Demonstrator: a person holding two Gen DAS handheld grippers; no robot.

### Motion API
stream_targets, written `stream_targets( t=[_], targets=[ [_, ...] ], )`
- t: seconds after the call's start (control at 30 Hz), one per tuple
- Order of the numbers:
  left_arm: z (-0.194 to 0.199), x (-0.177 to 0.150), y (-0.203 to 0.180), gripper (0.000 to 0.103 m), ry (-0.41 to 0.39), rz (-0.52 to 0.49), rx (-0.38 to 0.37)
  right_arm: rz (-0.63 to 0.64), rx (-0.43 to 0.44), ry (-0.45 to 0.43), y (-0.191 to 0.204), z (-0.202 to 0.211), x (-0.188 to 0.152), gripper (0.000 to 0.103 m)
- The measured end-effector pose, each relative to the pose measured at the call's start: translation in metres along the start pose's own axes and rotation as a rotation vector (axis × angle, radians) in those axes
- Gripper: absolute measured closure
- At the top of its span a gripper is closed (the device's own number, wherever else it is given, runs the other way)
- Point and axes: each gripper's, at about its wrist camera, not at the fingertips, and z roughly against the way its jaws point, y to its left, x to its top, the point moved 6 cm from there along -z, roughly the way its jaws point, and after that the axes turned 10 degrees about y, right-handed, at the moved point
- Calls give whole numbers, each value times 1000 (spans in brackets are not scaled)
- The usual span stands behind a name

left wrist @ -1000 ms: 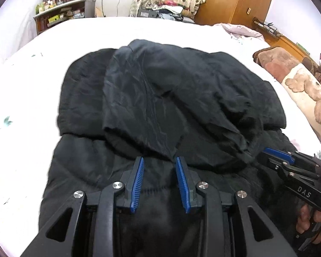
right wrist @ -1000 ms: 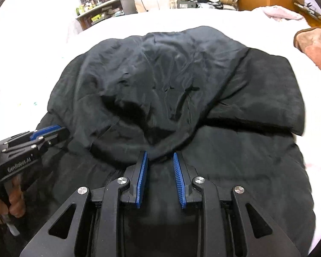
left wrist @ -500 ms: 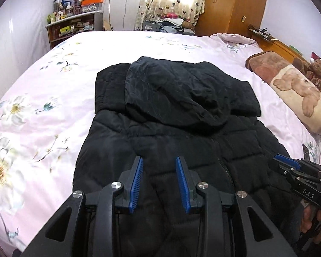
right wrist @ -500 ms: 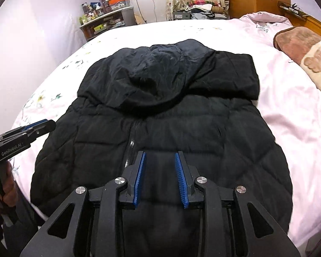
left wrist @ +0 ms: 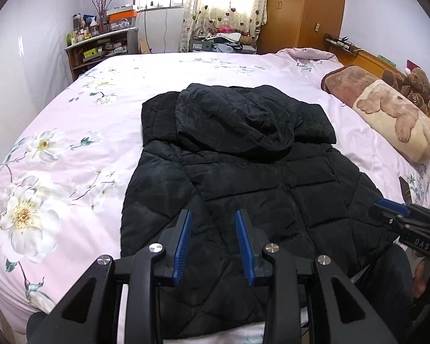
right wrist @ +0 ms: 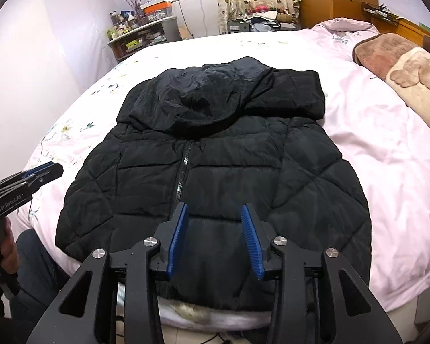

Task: Fold large clothes
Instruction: 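Move both tools to the jacket hem and close them on it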

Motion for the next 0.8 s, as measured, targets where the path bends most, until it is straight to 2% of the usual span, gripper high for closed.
stream_targets(
  t=[0.1, 0.23, 0.43, 0.63, 0.8],
  targets=[
    [2, -8, 4, 69, 5, 4, 0, -14, -5, -1, -5, 3, -6, 63],
    [3, -16, 11, 59, 9, 14, 11, -36, -11, 1, -13, 6, -12, 63],
    [1, -22, 19, 52, 16, 28, 32, -55, -19, -4, -21, 8, -15, 62],
    [-10, -26, 34, 51, 47, 61, 55, -111, -37, -3, -44, 6, -17, 62],
    [-24, -28, 51, 46, 61, 87, 71, -168, -55, -3, -72, 5, -17, 52]
  ],
)
